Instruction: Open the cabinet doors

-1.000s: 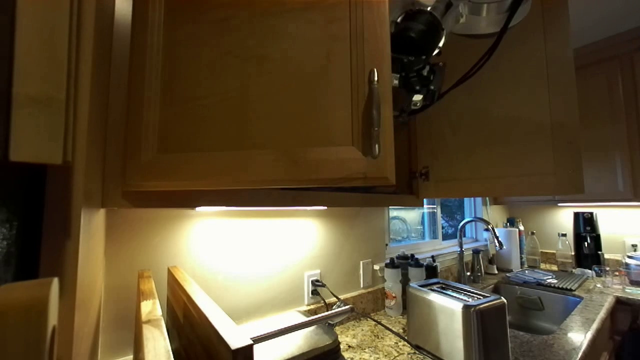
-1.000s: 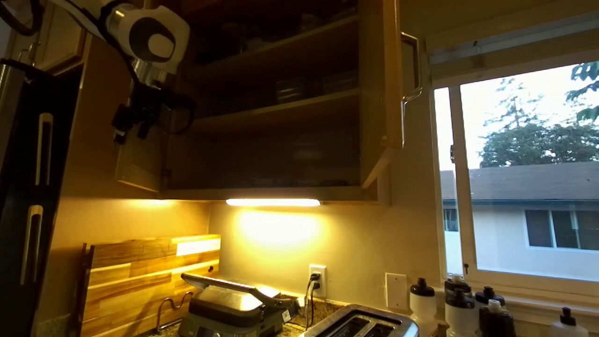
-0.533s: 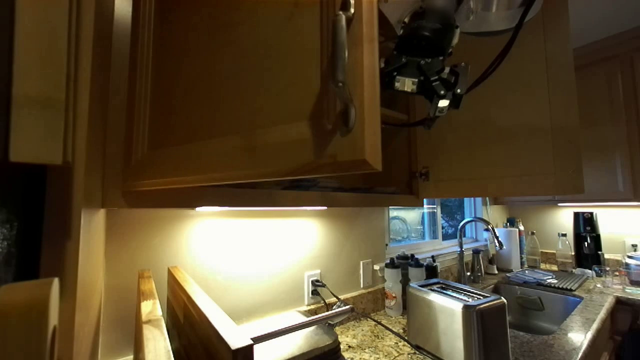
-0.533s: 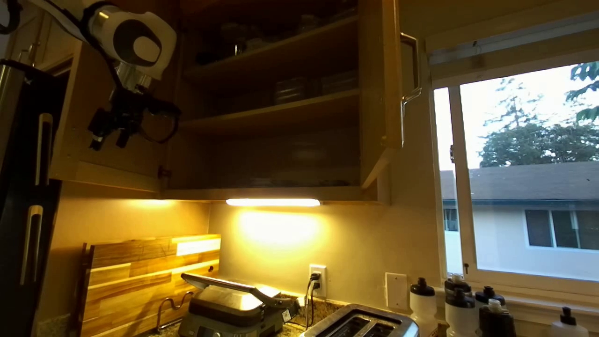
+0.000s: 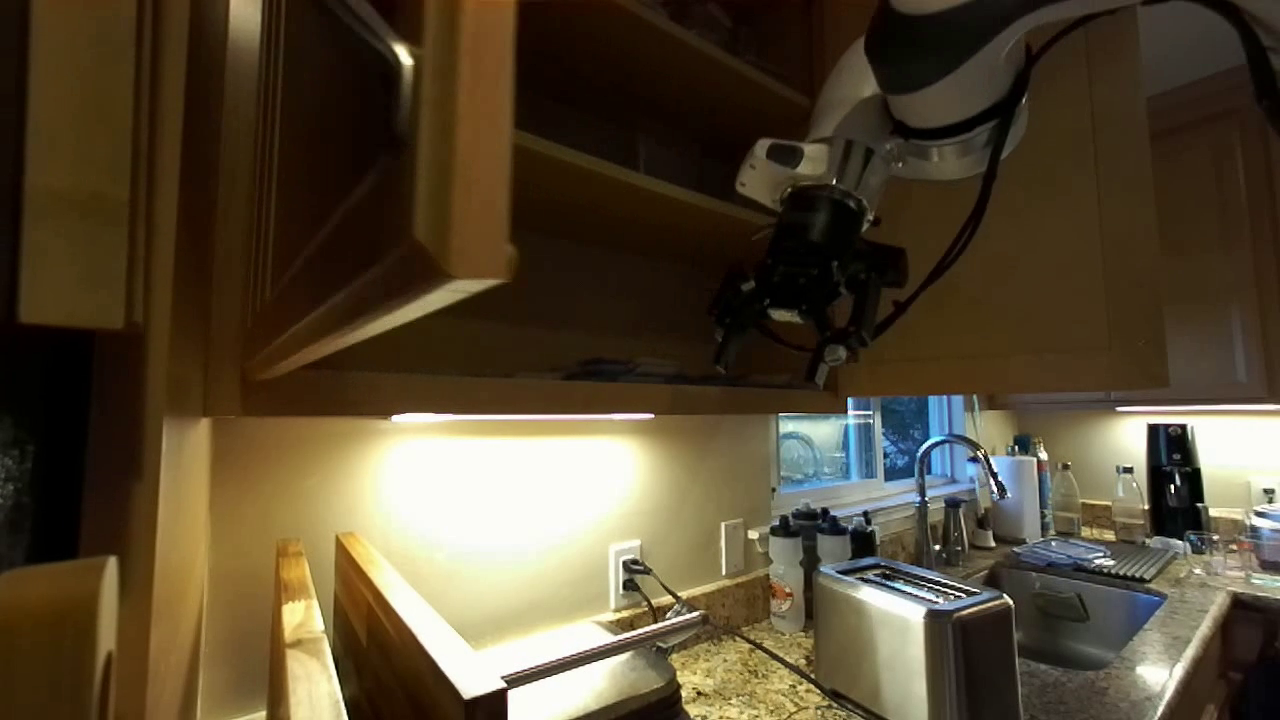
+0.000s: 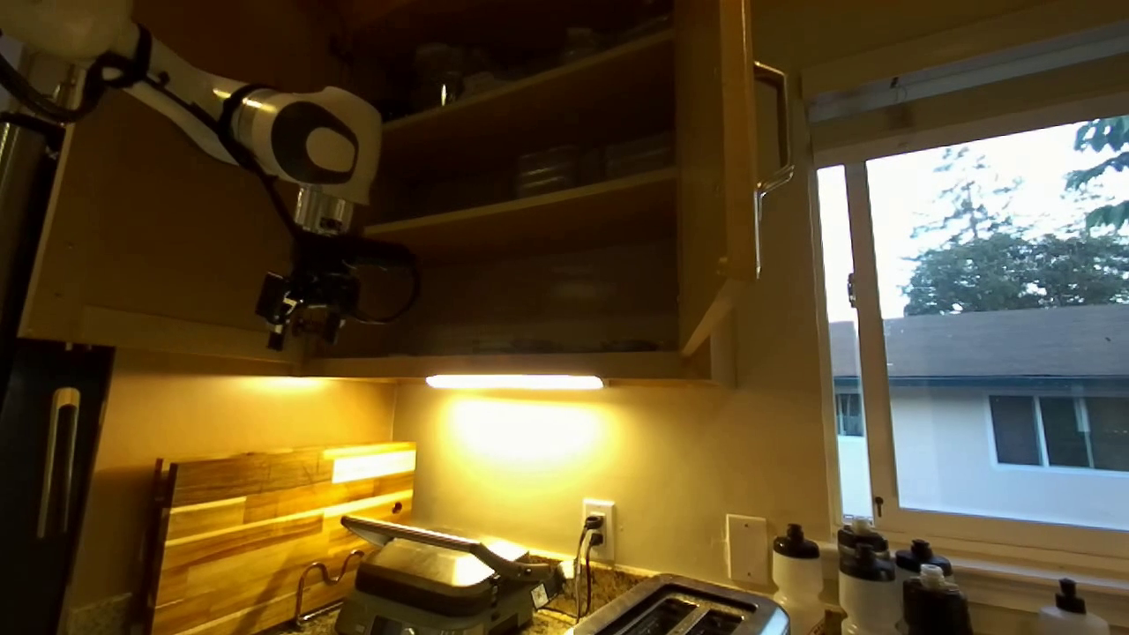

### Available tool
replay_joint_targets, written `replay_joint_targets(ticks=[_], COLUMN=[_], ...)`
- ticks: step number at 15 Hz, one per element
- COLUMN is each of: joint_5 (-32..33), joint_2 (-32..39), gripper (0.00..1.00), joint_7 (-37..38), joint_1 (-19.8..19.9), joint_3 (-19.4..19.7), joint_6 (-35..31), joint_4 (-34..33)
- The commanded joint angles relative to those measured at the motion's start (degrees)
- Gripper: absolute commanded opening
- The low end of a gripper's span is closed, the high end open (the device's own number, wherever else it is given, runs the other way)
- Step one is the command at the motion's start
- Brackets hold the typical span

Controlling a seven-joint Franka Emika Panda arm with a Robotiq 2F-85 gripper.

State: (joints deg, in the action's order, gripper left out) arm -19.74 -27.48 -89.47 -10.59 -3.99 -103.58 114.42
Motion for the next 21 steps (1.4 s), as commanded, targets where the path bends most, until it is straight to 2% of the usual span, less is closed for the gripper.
replay_joint_targets(ticks=[1, 6, 7, 21], joint_5=[5.0, 11.5, 9.9, 10.1], joint_2=[-2.0, -3.3, -0.2, 0.3], gripper=[1.00, 1.00, 1.00, 1.00], joint_7=[8.3, 20.9, 16.8, 17.2], joint_1=[2.1, 3.8, 1.4, 1.0], joint_3=[-0.3, 0.1, 1.4, 1.6], joint_6=[-3.5, -3.2, -1.6, -1.6], joint_4=[4.7, 8.2, 4.7, 4.7])
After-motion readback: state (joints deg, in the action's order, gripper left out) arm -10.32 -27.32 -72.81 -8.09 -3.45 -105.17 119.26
